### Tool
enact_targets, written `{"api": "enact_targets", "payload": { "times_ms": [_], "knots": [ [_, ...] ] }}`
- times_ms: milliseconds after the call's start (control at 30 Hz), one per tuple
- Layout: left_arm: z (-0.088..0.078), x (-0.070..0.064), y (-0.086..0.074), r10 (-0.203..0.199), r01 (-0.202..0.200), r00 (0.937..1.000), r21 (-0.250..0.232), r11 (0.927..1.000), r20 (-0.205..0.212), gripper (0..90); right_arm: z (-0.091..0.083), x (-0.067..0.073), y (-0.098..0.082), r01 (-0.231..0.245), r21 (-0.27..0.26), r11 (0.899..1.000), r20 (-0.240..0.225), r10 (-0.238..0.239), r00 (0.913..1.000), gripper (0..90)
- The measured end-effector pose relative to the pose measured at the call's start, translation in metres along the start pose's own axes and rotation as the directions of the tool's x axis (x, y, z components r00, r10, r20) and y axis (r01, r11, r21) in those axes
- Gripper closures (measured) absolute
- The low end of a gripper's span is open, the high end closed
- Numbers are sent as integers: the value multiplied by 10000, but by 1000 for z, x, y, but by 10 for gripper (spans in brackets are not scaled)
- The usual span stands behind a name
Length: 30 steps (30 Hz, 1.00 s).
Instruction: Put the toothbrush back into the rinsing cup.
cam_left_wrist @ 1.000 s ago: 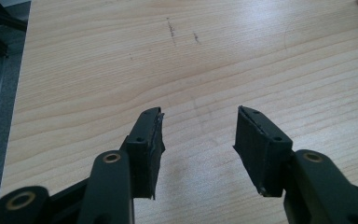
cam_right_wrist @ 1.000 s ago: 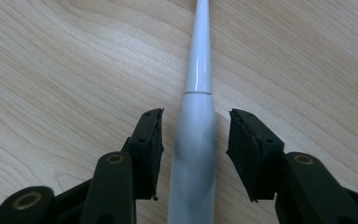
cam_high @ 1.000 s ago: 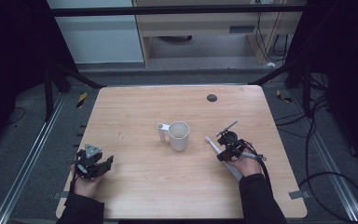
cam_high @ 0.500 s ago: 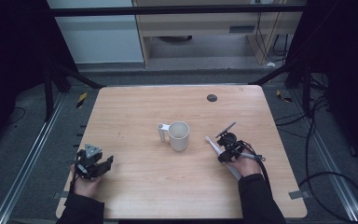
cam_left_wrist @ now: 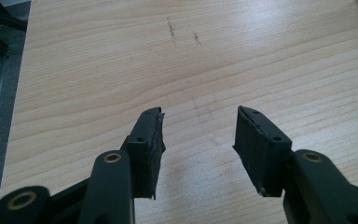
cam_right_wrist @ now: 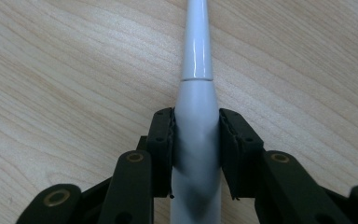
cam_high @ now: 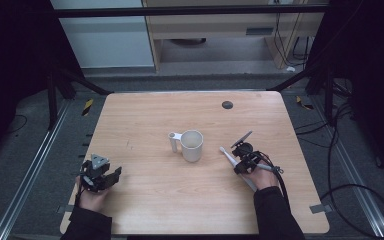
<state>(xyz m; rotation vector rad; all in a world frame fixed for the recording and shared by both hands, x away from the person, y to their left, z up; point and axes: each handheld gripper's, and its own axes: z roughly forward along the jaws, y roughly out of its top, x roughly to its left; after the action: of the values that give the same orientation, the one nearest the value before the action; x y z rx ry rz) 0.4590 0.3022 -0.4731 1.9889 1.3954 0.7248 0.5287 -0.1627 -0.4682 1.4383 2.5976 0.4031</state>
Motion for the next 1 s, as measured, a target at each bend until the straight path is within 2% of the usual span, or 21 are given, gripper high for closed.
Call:
{"api": "enact_targets", "payload": {
  "times_ms": [133, 233, 300, 333, 400, 533, 633, 800, 933, 1000],
  "knots": [
    [0, 0, 0, -14, 14, 10000, 2, 10000, 7, 508, -3, -1, -1, -54, -236, 9997, -141, 51, 9999, 673],
    [0, 0, 0, -14, 14, 10000, 5, 10000, 16, 509, -10, -1, -2, -247, -483, 9985, -392, 229, 9990, 673],
    [0, 0, 0, -10, 10, 10000, 3, 10000, 13, 509, -15, -1, -3, -215, -760, 9969, -459, 181, 9988, 674],
    [0, 0, 0, -6, 6, 10000, 0, 10000, 8, 510, -18, 0, -3, -368, -748, 9965, -475, 333, 9983, 674],
    [0, 0, 0, -6, 6, 10000, -1, 10000, 9, 510, -24, 0, -4, -361, -1015, 9942, -336, 329, 9989, 675],
    [0, 0, 0, -8, 8, 10000, 1, 10000, 13, 510, -38, -2, -6, -361, -1698, 9848, -435, 291, 9986, 676],
    [0, 0, 0, -3, 3, 10000, 3, 10000, 13, 511, -46, -2, -9, -328, -2111, 9769, -320, 266, 9991, 676],
    [0, 0, 0, -4, 4, 10000, 6, 10000, 11, 512, -60, -2, -15, -495, -2963, 9538, -375, 401, 9985, 676],
    [0, -1, 0, 3, -3, 10000, 1, 10000, 14, 512, -71, -2, -19, -544, -3762, 9249, -414, 418, 9983, 676],
    [0, -1, 0, 2, -2, 10000, -7, 10000, 10, 512, -77, -3, -21, -535, -4299, 9013, -439, 384, 9983, 676]
  ]
}}
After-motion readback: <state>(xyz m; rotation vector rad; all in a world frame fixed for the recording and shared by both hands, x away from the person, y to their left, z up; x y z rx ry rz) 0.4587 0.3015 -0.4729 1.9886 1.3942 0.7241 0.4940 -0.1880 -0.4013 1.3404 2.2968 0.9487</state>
